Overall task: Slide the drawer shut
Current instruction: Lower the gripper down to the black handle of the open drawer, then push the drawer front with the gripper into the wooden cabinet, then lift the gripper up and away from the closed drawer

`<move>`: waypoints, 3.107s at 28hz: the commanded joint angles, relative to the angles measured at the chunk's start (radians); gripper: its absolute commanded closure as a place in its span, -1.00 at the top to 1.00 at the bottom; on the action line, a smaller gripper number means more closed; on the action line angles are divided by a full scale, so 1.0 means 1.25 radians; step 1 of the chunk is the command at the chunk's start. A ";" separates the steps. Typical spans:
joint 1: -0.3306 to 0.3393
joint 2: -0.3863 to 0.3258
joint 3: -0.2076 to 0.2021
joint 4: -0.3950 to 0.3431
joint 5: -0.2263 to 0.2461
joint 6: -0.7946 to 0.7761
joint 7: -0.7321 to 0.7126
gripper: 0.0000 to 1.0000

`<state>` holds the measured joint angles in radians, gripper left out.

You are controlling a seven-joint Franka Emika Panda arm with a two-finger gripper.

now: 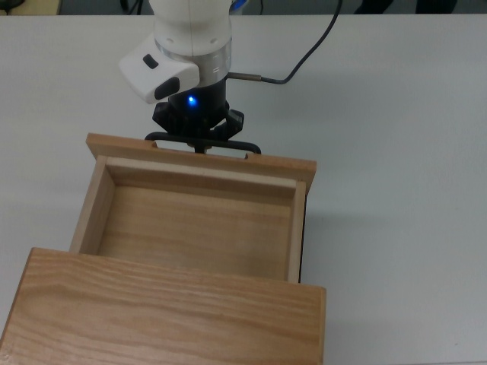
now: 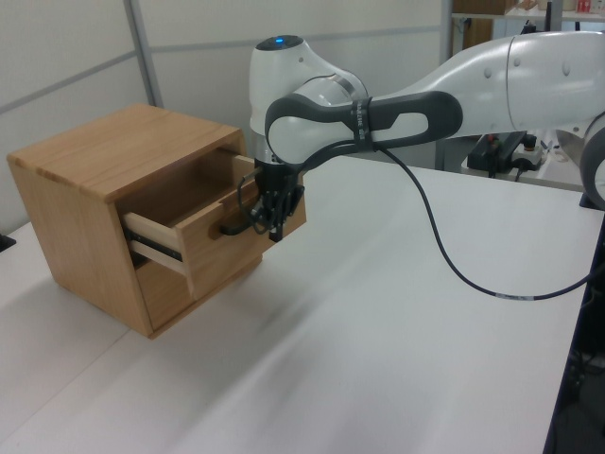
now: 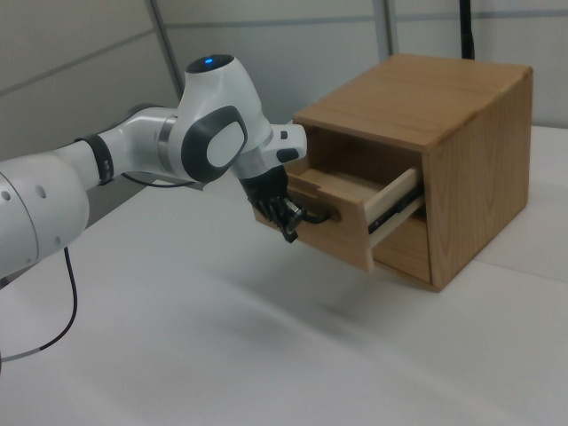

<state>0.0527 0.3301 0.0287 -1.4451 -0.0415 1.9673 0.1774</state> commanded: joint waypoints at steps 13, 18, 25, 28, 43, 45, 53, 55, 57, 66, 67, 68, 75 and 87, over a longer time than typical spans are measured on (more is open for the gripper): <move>-0.004 0.050 0.002 0.020 0.001 0.311 -0.081 -1.00; -0.009 0.078 -0.001 0.020 -0.011 0.409 -0.081 -1.00; -0.018 0.119 -0.003 0.011 -0.033 0.560 -0.081 -1.00; -0.018 0.133 -0.003 0.001 -0.034 0.618 -0.076 -1.00; -0.018 0.075 -0.006 -0.029 -0.032 0.448 -0.099 -1.00; -0.018 0.061 -0.006 -0.027 -0.032 0.414 -0.099 -1.00; -0.020 0.049 -0.007 -0.002 -0.031 0.410 -0.100 -1.00; -0.020 0.051 -0.008 -0.002 -0.032 0.412 -0.106 -1.00; -0.026 0.056 -0.007 -0.002 -0.028 0.414 -0.117 -1.00; -0.040 0.087 -0.006 0.009 -0.026 0.510 -0.119 -1.00; -0.040 0.087 -0.006 0.010 -0.027 0.520 -0.119 -1.00; -0.040 0.088 -0.006 0.010 -0.027 0.528 -0.119 -1.00; -0.040 0.107 -0.006 0.010 -0.028 0.647 -0.117 -1.00; -0.046 0.120 -0.006 -0.001 -0.022 0.724 -0.114 -1.00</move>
<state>0.0001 0.4664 0.0221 -1.4736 -0.0694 2.8346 0.0477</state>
